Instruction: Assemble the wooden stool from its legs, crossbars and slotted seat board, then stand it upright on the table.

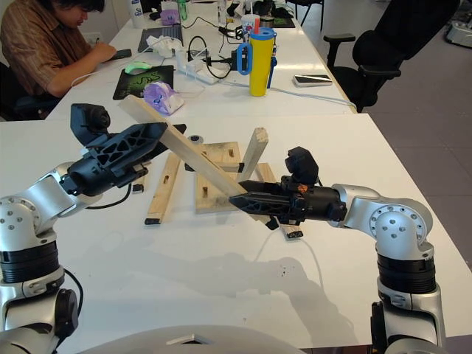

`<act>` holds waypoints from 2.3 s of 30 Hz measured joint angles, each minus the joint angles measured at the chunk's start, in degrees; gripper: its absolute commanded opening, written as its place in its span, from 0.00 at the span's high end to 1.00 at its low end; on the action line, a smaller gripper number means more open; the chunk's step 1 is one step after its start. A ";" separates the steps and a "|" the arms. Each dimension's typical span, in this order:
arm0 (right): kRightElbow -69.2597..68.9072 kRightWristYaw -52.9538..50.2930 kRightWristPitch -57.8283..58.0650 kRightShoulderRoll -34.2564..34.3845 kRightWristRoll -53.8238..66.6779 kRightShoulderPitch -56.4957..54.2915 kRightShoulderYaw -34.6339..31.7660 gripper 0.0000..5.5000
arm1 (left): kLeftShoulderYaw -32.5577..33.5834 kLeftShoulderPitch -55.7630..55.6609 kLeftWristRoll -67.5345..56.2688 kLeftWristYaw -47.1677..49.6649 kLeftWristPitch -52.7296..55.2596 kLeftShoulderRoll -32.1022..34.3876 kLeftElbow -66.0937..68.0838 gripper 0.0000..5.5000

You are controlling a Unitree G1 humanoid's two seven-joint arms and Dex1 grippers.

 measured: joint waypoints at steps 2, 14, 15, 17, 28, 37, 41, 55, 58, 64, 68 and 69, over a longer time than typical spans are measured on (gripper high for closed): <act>0.59 0.47 -0.46 -0.14 -0.66 -0.01 0.42 0.63 | -0.25 0.00 -0.52 0.18 -0.01 0.32 0.10 0.36; 2.04 3.71 -0.77 -1.11 -2.73 -0.06 2.25 0.63 | -1.35 2.50 0.16 -0.82 -0.06 2.95 -0.43 0.60; 2.24 3.72 -0.77 -1.10 -2.78 -0.06 2.26 0.63 | -1.35 2.65 0.68 -1.22 -0.08 3.47 -0.52 0.61; 2.82 3.66 -0.61 -1.07 -2.70 -0.07 2.20 0.63 | -1.38 2.65 1.54 -1.60 -0.12 4.12 -0.54 0.61; 3.73 -6.09 -8.49 3.97 -14.43 5.05 6.55 0.28 | 3.23 5.81 15.57 -12.58 0.67 15.62 7.73 0.62; 12.46 -31.15 -21.56 25.60 -36.38 6.57 18.50 0.28 | 2.85 5.59 35.90 -21.20 -9.43 20.52 13.47 0.62; 17.79 -36.66 -27.87 29.67 -44.02 6.00 19.55 0.28 | 1.87 4.06 42.65 -23.72 -14.89 19.83 16.49 0.62; 18.24 -35.87 -29.64 27.96 -52.66 5.47 21.90 0.28 | -2.33 1.66 51.61 -27.21 -24.44 10.66 18.22 0.62; 18.11 -35.47 -29.66 27.44 -54.44 5.52 23.05 0.28 | -4.18 1.23 52.30 -27.35 -24.03 9.29 16.84 0.62; 18.10 -34.44 -29.67 27.34 -54.80 5.61 23.52 0.28 | -6.35 -0.20 55.00 -28.70 -24.20 8.94 16.86 0.62; 18.07 -33.95 -29.56 27.07 -55.63 5.70 24.10 0.28 | -8.38 -2.08 57.95 -31.14 -25.98 10.14 17.99 0.62; 18.03 -33.71 -29.55 27.07 -55.97 5.70 24.35 0.28 | -8.70 -2.56 58.58 -31.64 -26.01 10.61 18.37 0.62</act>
